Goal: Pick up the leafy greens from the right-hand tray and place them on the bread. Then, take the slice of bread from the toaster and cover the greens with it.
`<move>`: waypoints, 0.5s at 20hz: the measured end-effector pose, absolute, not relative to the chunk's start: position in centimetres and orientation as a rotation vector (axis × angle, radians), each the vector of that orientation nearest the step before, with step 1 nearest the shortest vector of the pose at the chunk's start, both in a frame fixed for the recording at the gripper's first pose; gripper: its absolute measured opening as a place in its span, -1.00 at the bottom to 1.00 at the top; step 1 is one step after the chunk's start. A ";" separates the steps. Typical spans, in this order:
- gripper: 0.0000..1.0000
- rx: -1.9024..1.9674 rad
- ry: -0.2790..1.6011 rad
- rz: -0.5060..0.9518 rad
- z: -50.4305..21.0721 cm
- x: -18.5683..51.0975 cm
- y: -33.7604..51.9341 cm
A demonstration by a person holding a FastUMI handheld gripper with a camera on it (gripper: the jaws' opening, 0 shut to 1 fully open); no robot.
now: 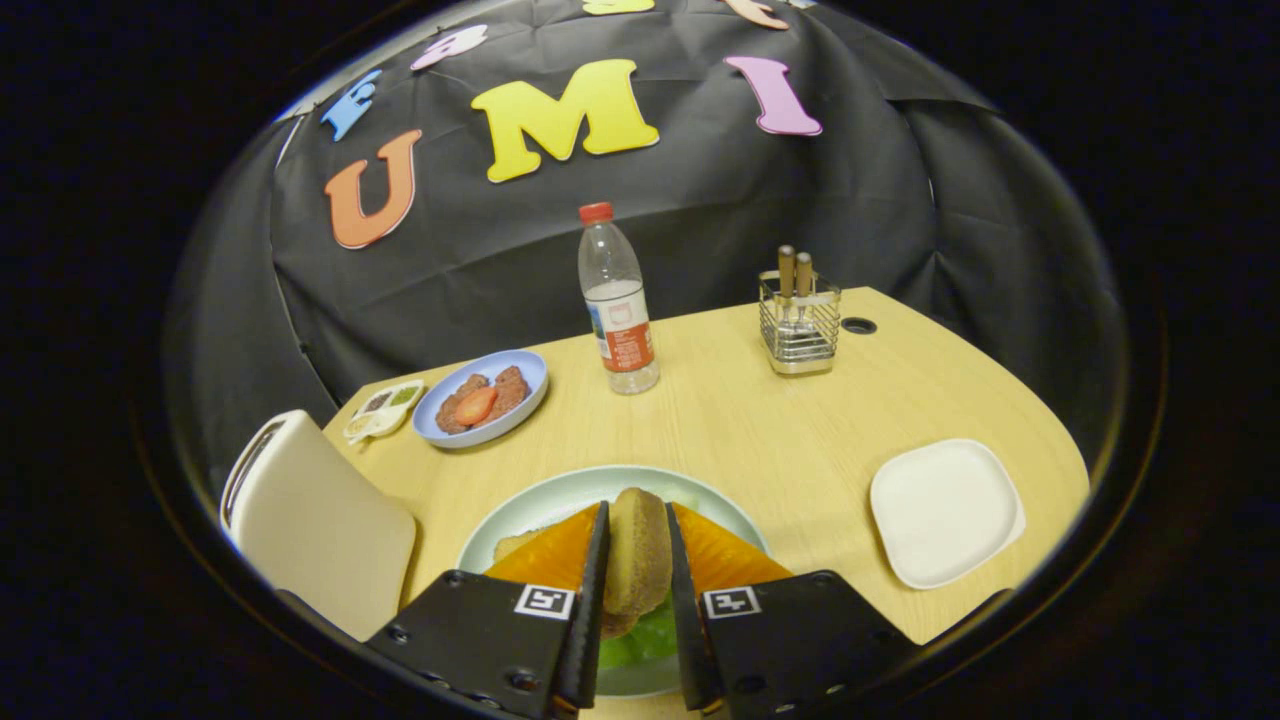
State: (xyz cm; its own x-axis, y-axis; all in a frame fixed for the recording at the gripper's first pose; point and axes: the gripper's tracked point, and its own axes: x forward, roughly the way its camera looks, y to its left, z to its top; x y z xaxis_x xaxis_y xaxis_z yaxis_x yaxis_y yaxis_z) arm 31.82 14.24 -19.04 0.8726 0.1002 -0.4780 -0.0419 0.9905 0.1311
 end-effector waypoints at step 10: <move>0.22 -0.016 0.484 0.003 -20.0 30.4 13.3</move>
State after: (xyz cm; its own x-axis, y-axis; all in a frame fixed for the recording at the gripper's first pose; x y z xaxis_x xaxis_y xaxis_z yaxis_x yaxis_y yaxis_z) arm 30.45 13.27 -20.03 0.8851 -0.0008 -0.4655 -0.0066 0.9999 -0.0144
